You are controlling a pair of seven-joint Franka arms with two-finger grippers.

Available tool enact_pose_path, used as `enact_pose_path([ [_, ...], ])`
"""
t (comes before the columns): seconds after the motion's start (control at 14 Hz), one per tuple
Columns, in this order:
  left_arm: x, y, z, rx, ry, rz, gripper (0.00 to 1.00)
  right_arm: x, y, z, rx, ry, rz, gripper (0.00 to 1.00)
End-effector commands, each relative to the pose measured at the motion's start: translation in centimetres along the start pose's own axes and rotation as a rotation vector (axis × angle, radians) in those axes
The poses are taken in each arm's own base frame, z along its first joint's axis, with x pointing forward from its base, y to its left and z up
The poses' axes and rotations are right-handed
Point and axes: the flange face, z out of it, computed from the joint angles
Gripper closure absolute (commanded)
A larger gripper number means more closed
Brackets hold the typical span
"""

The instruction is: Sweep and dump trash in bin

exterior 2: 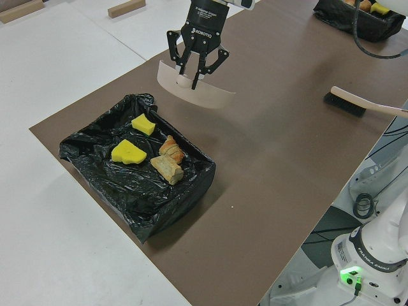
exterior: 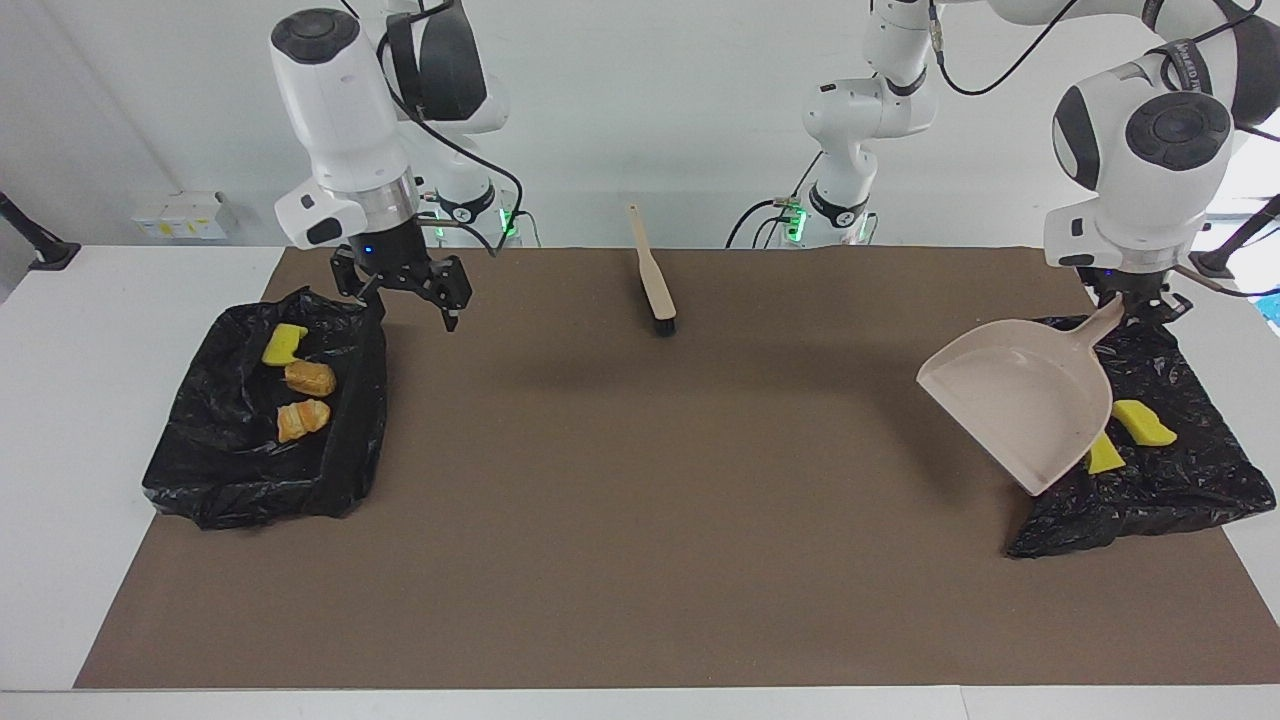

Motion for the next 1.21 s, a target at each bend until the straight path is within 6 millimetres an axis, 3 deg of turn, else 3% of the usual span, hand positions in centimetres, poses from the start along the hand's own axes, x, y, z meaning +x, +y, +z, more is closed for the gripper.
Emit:
enact_pose_path([
  [0.0, 1.3, 3.3, -0.8, -0.067, 0.083, -0.142, 1.00, 0.6, 2.2, -2.9, -0.026, -0.013, 0.005, 0.00],
  [0.21, 3.9, 5.3, -1.8, -0.157, 0.162, -0.305, 1.00, -0.1, 3.5, -4.8, -0.043, -0.068, 0.028, 0.00],
  [0.36, 6.1, 7.1, -2.9, -0.216, 0.202, -0.403, 1.00, -0.8, 3.8, -5.0, -0.056, -0.115, 0.030, 0.00],
  [0.64, 11.7, 11.7, -6.3, -0.328, 0.274, -0.630, 1.00, -2.4, 4.3, -7.5, -0.044, -0.096, 0.039, 0.00],
  [0.86, 16.6, 15.7, -8.4, -0.358, 0.306, -0.721, 1.00, -2.6, 4.5, -7.6, -0.046, -0.102, 0.041, 0.00],
  [1.14, 22.8, 21.0, -9.4, -0.396, 0.322, -0.773, 1.00, -2.7, 4.1, -7.7, -0.043, -0.103, 0.035, 0.00],
])
